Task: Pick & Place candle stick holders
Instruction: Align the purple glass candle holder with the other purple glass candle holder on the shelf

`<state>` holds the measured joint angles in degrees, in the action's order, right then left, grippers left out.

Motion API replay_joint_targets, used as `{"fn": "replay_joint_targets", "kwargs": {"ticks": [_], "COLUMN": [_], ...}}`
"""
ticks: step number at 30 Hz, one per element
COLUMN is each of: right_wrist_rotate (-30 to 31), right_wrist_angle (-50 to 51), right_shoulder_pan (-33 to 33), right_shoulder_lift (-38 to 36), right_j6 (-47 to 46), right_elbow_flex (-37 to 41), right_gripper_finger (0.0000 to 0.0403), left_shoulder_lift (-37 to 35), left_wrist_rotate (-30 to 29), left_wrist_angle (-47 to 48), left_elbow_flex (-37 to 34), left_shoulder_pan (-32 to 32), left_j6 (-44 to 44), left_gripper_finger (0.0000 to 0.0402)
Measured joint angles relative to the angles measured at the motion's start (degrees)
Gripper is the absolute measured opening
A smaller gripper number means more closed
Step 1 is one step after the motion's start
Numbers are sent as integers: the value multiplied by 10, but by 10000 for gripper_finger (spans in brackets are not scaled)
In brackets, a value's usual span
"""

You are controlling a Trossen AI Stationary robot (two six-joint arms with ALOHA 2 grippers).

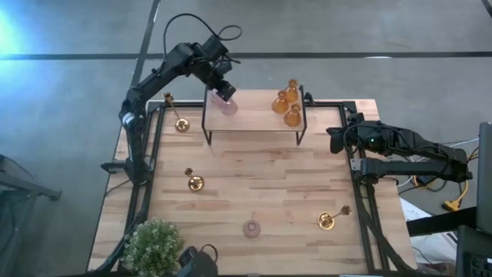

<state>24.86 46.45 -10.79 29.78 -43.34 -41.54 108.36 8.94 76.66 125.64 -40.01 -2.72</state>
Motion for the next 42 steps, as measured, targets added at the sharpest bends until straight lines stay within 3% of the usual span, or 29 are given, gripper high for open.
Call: {"fn": "replay_joint_targets", "kwargs": {"ticks": [6, 13, 19, 26, 31, 38, 42], "right_wrist_rotate": [-9, -15, -14, -19, -89, -124, -215], "right_wrist_angle": [0, 0, 0, -5, -64, -86, -116], "right_shoulder_pan": [0, 0, 0, 0, 0, 0, 0], "right_shoulder_lift": [0, 0, 0, 0, 1, 1, 1], "right_j6": [0, 0, 4, 32, 142, 192, 247], "right_elbow_flex": [0, 0, 0, 0, 0, 0, 0], "right_gripper_finger": [48, 48, 47, 47, 43, 43, 44], "left_shoulder_lift": [-2, -89, -155, -212, -251, -289, -293], "left_wrist_rotate": [0, 53, 67, 29, -22, -4, 5], "left_wrist_angle": [22, 0, 4, -8, -76, -195, -279], "left_elbow_flex": [95, 42, 2, -94, -191, -325, -382], "left_shoulder_pan": [0, 16, 89, 227, 295, 368, 410], "left_j6": [3, 1, 16, 23, -24, -90, -96], "left_gripper_finger": [160, 158, 134, 87, 67, 60, 60]}}
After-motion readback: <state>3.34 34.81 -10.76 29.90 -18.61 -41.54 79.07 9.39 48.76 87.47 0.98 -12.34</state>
